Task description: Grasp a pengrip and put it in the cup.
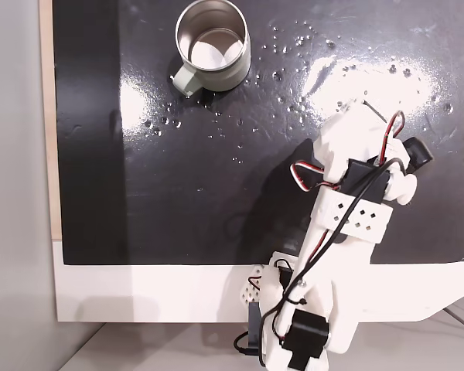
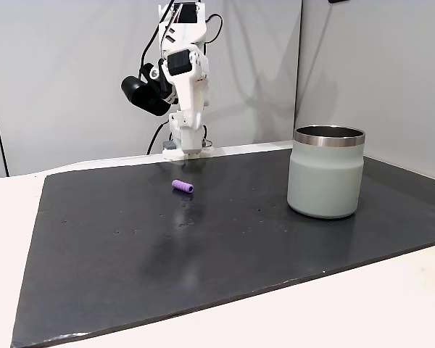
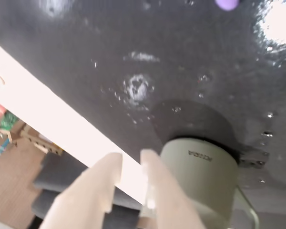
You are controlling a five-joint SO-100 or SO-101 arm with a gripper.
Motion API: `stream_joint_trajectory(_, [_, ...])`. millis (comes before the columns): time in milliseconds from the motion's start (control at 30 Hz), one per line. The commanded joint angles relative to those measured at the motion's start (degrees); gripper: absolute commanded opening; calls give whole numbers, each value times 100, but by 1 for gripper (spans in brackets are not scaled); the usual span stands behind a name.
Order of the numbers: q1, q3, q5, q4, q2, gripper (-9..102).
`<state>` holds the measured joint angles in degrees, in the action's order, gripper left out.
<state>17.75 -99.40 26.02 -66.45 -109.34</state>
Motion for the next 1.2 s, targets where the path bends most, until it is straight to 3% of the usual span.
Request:
stream_joint_trajectory(0, [167, 677, 141, -290, 439, 0])
stream_joint_trajectory(333, [325, 1406, 281, -905, 1705, 4])
stream_joint_trajectory(600, [360, 1934, 281, -1687, 2364, 20])
stream_joint_trajectory(1167, [202, 1881, -79, -1863, 3155, 22])
